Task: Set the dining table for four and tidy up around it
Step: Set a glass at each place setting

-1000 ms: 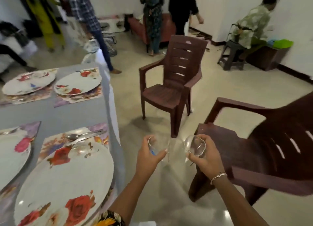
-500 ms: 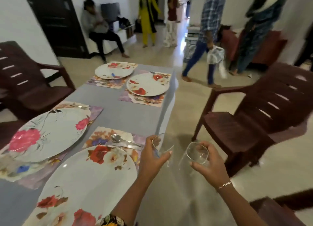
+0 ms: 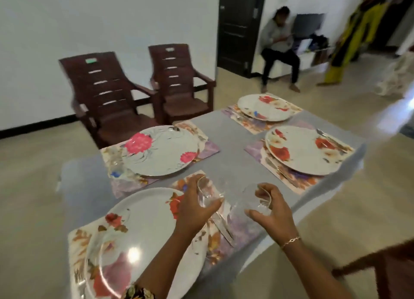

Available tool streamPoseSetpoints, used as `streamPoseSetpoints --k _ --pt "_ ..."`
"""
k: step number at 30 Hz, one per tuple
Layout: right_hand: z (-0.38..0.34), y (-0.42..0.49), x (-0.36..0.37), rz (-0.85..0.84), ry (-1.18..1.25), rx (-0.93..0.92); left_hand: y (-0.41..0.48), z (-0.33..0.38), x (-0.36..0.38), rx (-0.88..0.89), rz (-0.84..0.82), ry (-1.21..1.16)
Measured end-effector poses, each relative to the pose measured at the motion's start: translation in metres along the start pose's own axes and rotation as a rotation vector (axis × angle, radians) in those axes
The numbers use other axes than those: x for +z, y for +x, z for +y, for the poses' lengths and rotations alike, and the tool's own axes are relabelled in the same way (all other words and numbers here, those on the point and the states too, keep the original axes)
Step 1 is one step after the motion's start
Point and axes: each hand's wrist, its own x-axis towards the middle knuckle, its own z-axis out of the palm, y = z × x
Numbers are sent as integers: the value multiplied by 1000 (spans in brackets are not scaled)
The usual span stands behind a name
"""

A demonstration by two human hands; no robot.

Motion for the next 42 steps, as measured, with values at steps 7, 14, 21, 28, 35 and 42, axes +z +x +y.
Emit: streamPoseSetpoints --k 7,14,21,28,35,42 --pt "3 85 16 -288 44 -166 -3 11 -9 -109 399 65" --pt "-3 138 62 -418 49 -196 -17 1 -15 -209 606 90" --pt "-3 162 111 -452 -15 -202 -16 -8 -30 -260 675 73" --pt "0 166 141 -445 -55 -184 -16 -20 -37 -291 707 81" --pt "3 168 155 -437 -84 -203 -9 -24 -38 -323 687 78" --pt "6 169 153 -526 -90 -193 -2 -23 -36 -339 648 89"
